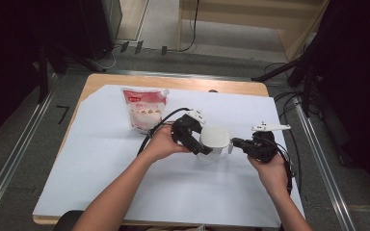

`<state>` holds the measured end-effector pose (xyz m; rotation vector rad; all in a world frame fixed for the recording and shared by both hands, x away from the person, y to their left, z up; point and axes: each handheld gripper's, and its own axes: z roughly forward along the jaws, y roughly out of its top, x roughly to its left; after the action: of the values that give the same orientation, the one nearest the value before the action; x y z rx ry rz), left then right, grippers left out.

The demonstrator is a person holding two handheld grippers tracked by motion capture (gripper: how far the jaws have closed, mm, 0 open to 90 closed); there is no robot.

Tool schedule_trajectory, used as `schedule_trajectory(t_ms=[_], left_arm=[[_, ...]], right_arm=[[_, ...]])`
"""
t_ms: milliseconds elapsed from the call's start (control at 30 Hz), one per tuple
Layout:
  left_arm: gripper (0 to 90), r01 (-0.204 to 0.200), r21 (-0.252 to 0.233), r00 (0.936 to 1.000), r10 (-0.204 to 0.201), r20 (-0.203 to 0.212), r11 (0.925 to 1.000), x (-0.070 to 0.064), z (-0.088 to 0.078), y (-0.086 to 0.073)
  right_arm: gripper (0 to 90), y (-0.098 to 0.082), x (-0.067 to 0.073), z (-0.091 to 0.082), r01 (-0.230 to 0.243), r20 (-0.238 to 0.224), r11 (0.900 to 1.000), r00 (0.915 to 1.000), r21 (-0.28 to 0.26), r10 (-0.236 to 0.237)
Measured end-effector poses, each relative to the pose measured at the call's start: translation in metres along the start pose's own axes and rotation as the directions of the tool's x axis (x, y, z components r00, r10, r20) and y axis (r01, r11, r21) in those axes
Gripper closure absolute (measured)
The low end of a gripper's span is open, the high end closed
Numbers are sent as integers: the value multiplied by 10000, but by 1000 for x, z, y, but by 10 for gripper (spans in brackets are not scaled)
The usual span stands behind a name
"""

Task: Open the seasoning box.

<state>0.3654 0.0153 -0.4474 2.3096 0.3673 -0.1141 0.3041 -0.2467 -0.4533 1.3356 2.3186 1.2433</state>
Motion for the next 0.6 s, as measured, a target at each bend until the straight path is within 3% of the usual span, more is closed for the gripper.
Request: schedule_trajectory(t_ms=[233,533,600], left_arm=[[147,-16,-155,10000,17,61,9999,-1,-4,1],[153,-113,18,9998,113,-152,9999,-4,-6,4],[158,-204,37,9990,205,-386,9998,-7,-6,5]], right_arm=[[900,0,1,1,52,52,10000,10000,-12,-52],[900,0,1,1,81,79,10000,9999,-4,-81],[900,0,1,1,80,99,10000,9999,-2,-80]])
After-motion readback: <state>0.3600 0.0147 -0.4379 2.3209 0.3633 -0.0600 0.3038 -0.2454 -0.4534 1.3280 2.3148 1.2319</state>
